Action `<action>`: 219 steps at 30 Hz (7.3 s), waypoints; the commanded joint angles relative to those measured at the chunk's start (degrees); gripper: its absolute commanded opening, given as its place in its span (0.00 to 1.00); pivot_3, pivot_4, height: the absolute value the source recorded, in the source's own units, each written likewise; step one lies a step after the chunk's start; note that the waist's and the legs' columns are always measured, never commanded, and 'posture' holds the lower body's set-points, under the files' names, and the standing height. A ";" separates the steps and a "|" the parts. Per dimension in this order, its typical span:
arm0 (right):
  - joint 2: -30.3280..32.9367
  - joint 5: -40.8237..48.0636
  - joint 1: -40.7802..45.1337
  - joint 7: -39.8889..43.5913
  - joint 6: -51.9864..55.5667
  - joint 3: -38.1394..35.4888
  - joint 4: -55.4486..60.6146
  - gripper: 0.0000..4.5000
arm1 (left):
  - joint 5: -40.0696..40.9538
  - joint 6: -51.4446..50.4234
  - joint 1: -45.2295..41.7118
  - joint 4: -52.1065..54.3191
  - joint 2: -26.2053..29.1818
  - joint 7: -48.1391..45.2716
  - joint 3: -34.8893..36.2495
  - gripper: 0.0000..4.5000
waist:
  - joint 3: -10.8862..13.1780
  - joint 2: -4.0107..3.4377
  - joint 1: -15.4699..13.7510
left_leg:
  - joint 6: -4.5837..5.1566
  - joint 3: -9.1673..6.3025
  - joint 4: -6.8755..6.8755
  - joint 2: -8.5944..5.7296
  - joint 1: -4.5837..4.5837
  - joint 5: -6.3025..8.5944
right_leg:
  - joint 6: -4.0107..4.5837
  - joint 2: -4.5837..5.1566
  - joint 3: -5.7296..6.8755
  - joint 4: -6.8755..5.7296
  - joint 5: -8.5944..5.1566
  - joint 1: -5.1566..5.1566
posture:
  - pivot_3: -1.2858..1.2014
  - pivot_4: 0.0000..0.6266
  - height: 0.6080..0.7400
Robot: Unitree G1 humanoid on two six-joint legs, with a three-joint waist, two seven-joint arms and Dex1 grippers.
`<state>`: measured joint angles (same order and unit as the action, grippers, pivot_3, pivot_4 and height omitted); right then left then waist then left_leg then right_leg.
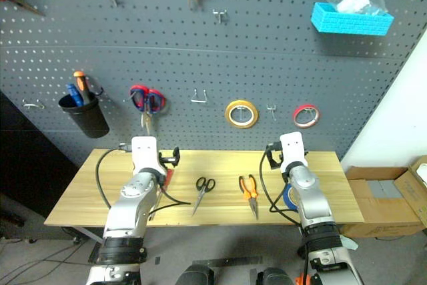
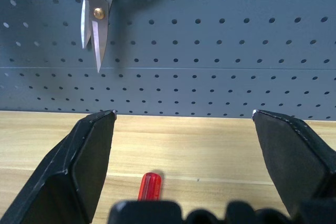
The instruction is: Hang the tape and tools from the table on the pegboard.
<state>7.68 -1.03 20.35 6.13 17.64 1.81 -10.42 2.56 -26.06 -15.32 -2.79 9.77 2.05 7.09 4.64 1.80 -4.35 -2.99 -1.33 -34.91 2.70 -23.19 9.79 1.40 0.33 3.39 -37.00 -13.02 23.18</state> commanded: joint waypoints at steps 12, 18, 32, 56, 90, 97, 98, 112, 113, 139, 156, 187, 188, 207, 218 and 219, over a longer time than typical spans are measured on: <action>0.19 0.10 0.01 -0.15 -0.71 -0.68 2.80 1.00 | 0.56 0.40 -0.48 3.31 -0.28 -0.14 0.99 0.99 | 0.01 -0.01 -0.06 | 0.00 0.00 0.01 0.01 0.00 0.00 | 0.02 0.01 0.00 0.01 -0.01 0.01 | 0.59 0.03 1.00; 0.16 0.08 -0.01 0.17 -1.12 -0.41 2.84 1.00 | 0.76 0.27 -0.24 3.50 -0.43 -0.22 1.09 0.99 | 0.02 -0.02 -0.06 | 0.00 0.00 0.01 0.01 0.00 0.00 | 0.02 0.01 0.01 0.01 -0.01 0.01 | 0.59 0.04 1.00; 2.24 0.29 -2.70 3.30 3.18 0.34 6.37 1.00 | 2.96 -2.21 0.96 4.89 -0.69 -4.22 -0.72 0.99 | 0.34 -0.22 -0.01 | -0.01 0.01 0.04 0.01 -0.01 0.01 | 0.04 0.06 0.02 0.06 -0.03 0.01 | 0.58 0.09 1.00; 10.95 7.46 -4.74 16.39 38.83 2.68 13.01 1.00 | 0.86 16.70 -5.62 -4.26 11.31 -51.75 -29.61 0.99 | 9.81 -0.87 2.95 | 0.28 0.00 0.01 -0.05 -1.51 0.15 | -0.46 0.23 -0.03 0.01 -0.08 1.31 | 0.53 0.51 1.00; 12.85 5.90 4.80 18.75 31.37 3.28 -7.13 0.49 | -0.33 18.25 -5.28 -3.95 10.18 -50.26 -27.55 1.00 | 12.75 -0.16 3.31 | 0.46 0.47 -0.01 0.00 -1.55 0.27 | -0.67 0.08 -0.78 -0.02 -0.05 1.61 | 0.54 0.55 1.00; 12.79 5.71 4.23 18.01 31.19 2.78 -6.47 0.08 | -0.30 19.63 -6.75 -5.97 8.96 -50.56 -27.41 1.00 | 12.75 -0.16 3.34 | 0.46 0.55 0.00 0.01 -1.58 0.27 | -0.68 0.04 -0.86 -0.06 -0.04 1.74 | 0.53 0.53 1.00; 12.88 5.55 4.01 17.81 31.04 2.85 -5.66 0.08 | -0.07 19.80 -6.94 -6.13 8.80 -50.60 -27.22 1.00 | 12.75 -0.16 3.33 | 0.46 0.56 0.00 0.01 -1.59 0.27 | -0.68 0.03 -0.87 -0.06 -0.04 1.75 | 0.53 0.52 1.00; 25.26 -11.74 -16.19 12.72 4.10 12.41 36.11 0.08 | 35.18 -11.95 -3.99 14.49 7.63 -48.01 -3.29 1.00 | 12.64 -0.09 4.19 | 0.42 0.77 -0.03 -0.04 -1.88 0.28 | -0.89 0.03 -1.07 -0.05 -0.06 2.12 | 0.52 0.37 1.00; 25.95 -13.71 -16.93 11.68 1.07 12.85 36.28 0.08 | 36.89 -13.69 -3.92 15.27 8.78 -47.85 -1.95 1.00 | 12.59 -0.08 4.37 | 0.41 0.77 -0.02 -0.03 -1.84 0.28 | -0.88 0.02 -1.06 -0.05 -0.06 2.11 | 0.52 0.35 1.00; 17.60 -20.15 11.66 5.66 -37.18 14.23 -7.27 0.08 | 40.79 -11.23 -10.86 12.32 13.43 -41.75 5.48 1.00 | 6.27 1.04 4.11 | 0.33 1.17 -0.52 -0.08 -1.56 0.18 | -1.17 -0.02 -1.36 -0.14 0.51 1.75 | 0.55 0.11 1.00; 15.21 -6.02 15.38 24.38 -29.77 9.47 -16.14 0.08 | 39.70 -10.55 -10.32 12.56 13.70 -41.96 3.79 1.00 | 6.13 0.97 3.10 | 0.65 1.23 -1.08 0.03 -0.94 -0.01 | -1.11 -0.12 -1.43 -0.11 1.13 0.94 | 0.55 0.12 1.00; -3.12 0.52 0.05 12.81 38.77 5.65 18.53 0.99 | 20.45 5.93 21.52 21.31 12.68 -36.00 -5.89 1.00 | 7.29 -0.49 3.02 | 0.27 1.60 -0.93 0.98 -0.63 0.26 | -0.67 -0.13 -2.10 -0.08 0.87 1.24 | 0.55 0.38 1.00; -4.69 0.81 1.20 11.58 41.12 5.02 17.65 0.99 | 18.14 6.89 22.50 20.99 13.05 -34.95 -6.41 1.00 | 7.52 -0.67 2.99 | 0.27 1.56 -0.93 0.99 -0.64 0.26 | -0.67 -0.12 -2.13 -0.05 0.87 1.26 | 0.56 0.41 1.00; -13.65 0.39 16.99 2.35 42.79 3.46 -9.08 0.99 | 15.96 3.29 27.10 29.93 14.78 -32.03 -4.97 1.00 | 9.99 -0.72 2.96 | 1.16 2.25 -0.60 0.99 -1.63 0.71 | -0.65 -0.75 -2.55 -0.04 0.77 2.50 | 0.58 0.50 1.00; -16.88 0.85 23.22 -1.39 37.13 1.70 -20.65 0.99 | 16.21 3.54 31.54 32.86 14.51 -31.79 -4.24 1.00 | 11.03 -0.59 2.92 | 1.16 2.49 -0.19 1.02 -1.64 0.71 | -0.58 -0.81 -2.74 0.04 0.72 2.78 | 0.58 0.52 1.00; -17.04 0.77 23.70 -1.59 36.32 1.84 -21.96 0.99 | 16.27 3.37 31.47 32.96 14.58 -31.79 -4.13 1.00 | 11.06 -0.58 2.92 | 1.16 2.50 -0.16 1.02 -1.64 0.71 | -0.58 -0.81 -2.74 0.06 0.71 2.79 | 0.59 0.53 1.00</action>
<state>-7.29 -0.89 42.76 4.85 55.14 3.57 -30.92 17.95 -23.31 15.72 27.15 24.08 -29.56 2.26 15.70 1.22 -1.43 -1.83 1.18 -35.06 3.71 -24.83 10.51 0.83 -0.48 0.65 -36.94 -12.32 25.97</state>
